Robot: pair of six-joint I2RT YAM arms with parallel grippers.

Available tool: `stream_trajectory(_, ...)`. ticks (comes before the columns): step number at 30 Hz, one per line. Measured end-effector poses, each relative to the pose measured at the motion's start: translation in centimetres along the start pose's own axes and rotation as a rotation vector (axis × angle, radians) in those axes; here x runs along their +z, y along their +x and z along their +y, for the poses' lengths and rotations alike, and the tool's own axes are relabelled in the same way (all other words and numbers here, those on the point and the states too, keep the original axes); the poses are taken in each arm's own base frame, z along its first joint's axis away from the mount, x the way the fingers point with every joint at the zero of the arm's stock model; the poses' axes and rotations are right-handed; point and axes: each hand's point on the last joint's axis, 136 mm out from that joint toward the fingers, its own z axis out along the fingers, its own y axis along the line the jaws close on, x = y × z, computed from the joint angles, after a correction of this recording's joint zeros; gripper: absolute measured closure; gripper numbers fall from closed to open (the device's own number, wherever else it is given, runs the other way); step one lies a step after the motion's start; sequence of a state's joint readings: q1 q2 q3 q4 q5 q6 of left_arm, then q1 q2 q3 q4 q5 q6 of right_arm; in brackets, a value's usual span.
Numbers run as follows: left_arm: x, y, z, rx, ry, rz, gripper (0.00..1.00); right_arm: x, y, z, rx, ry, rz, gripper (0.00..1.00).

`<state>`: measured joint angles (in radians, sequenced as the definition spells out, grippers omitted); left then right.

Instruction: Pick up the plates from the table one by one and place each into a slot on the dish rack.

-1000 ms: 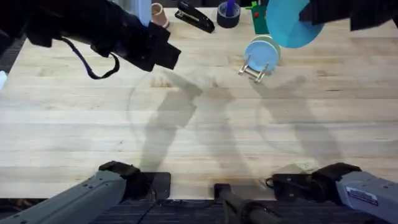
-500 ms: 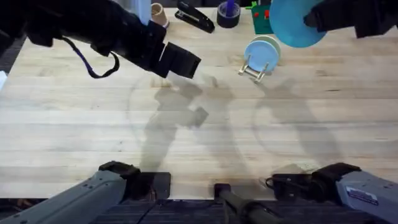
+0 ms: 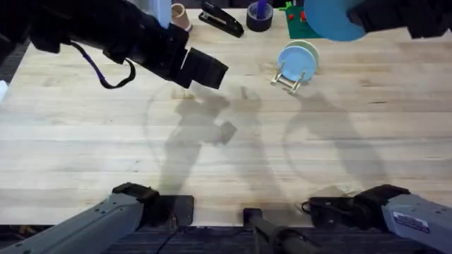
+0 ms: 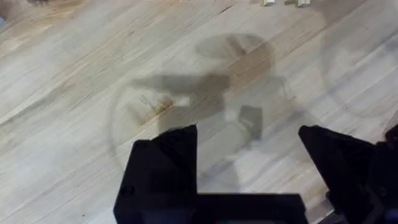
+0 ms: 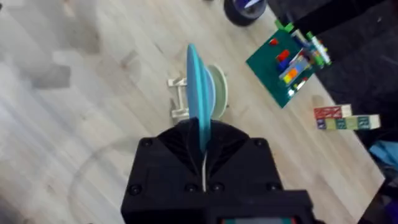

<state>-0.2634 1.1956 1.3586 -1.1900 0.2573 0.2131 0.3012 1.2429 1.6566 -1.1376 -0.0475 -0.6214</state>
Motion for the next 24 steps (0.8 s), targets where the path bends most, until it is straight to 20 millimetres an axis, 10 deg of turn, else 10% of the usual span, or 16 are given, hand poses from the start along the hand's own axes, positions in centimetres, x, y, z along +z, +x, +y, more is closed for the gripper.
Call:
stream_trajectory(13, 0.0, 0.0, 0.0, 0.000, 0.000, 0.000, 0.007, 0.8, -0.8, -2.2, -0.001, 0.022, 0.084, 0.972)
stream_trajectory(24, 0.0, 0.0, 0.0, 0.000, 0.000, 0.000, 0.008, 5.3, 1.1, -2.9, 0.054, -0.068, 0.205, 0.972)
